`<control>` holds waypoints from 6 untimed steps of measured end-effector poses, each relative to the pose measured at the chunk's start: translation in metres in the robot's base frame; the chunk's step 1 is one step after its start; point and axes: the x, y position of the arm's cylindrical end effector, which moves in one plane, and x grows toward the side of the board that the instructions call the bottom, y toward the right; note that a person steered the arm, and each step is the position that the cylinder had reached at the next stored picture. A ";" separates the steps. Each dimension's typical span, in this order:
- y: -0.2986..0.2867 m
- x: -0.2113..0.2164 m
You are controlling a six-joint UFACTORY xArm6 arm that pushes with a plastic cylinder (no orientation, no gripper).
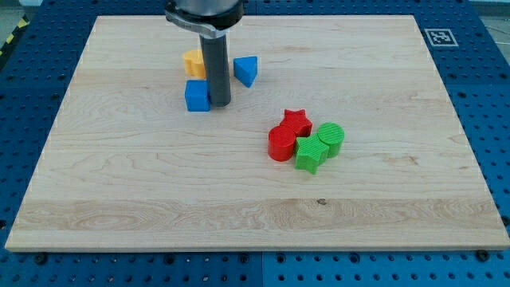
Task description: Push the blue cube below to the yellow heart
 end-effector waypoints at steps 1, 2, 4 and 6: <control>0.004 0.001; 0.027 0.024; 0.024 0.049; 0.013 0.043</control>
